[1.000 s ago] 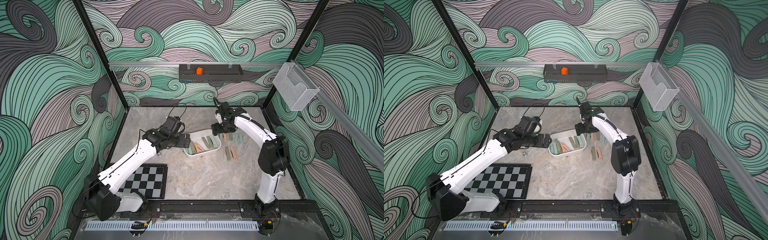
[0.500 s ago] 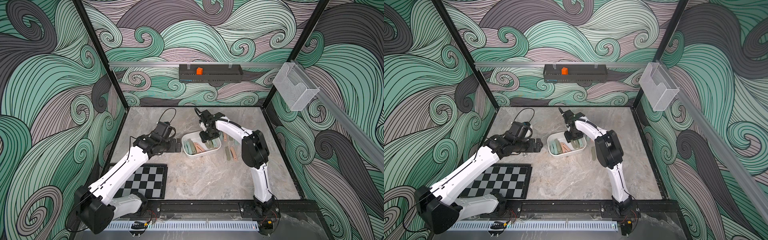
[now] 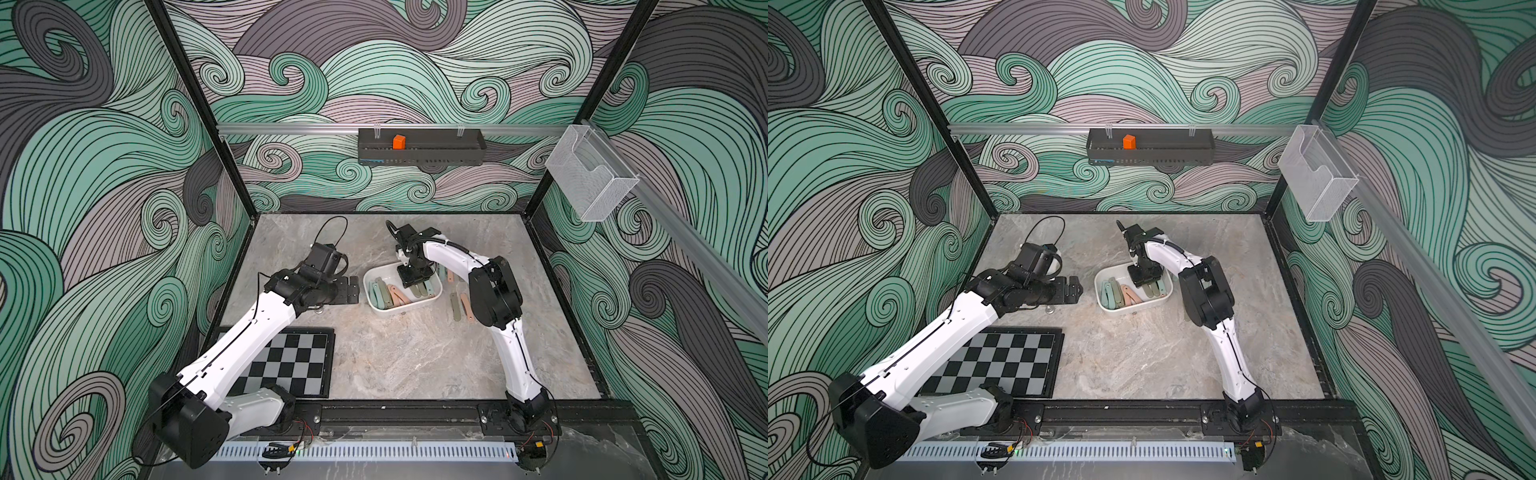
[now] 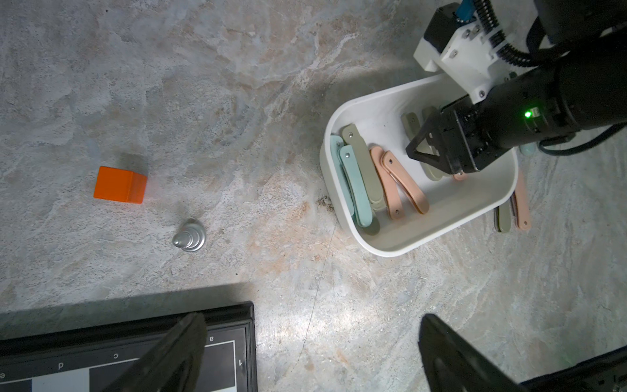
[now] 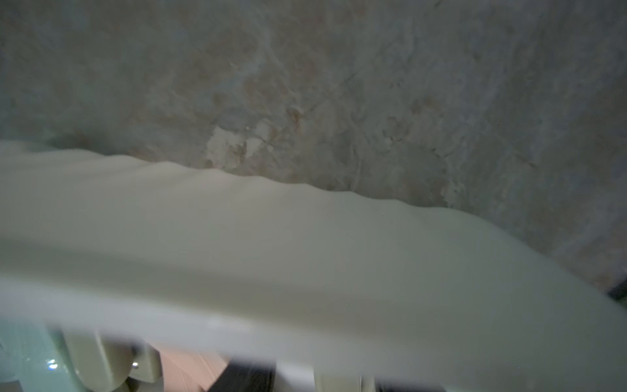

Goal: Take the fruit knife out of the storage box
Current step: Pick up the fruit knife from the storage box.

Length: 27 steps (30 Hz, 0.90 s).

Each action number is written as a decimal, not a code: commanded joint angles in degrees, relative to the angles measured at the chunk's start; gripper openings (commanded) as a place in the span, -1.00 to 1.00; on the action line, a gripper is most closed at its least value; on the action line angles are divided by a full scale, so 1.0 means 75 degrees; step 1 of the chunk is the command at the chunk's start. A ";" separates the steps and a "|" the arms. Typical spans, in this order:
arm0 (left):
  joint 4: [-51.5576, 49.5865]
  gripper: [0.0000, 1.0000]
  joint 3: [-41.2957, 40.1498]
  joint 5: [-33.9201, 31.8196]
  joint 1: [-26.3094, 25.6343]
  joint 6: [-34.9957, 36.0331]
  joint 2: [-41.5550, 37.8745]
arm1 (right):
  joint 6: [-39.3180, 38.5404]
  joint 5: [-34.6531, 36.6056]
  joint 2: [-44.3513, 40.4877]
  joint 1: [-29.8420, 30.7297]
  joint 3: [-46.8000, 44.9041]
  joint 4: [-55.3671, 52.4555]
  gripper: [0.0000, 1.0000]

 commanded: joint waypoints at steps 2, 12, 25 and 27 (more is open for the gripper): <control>-0.0285 0.97 0.0088 0.0159 0.0087 0.0028 0.0057 | 0.0028 -0.0116 0.0279 -0.0024 0.0122 -0.0122 -0.14; -0.0444 0.97 0.0061 0.0255 0.0195 0.0138 -0.0061 | 0.0098 -0.0076 0.0590 -0.0012 0.0027 -0.0116 -0.52; -0.0408 0.97 0.0176 0.0463 0.0252 0.0207 -0.0081 | 0.0302 0.0049 0.0145 -0.0008 0.0173 -0.0187 -0.66; -0.0284 0.97 0.0233 0.0740 0.0260 0.0398 -0.0032 | 0.0338 0.0059 -0.0008 -0.0013 0.0179 -0.0203 -0.66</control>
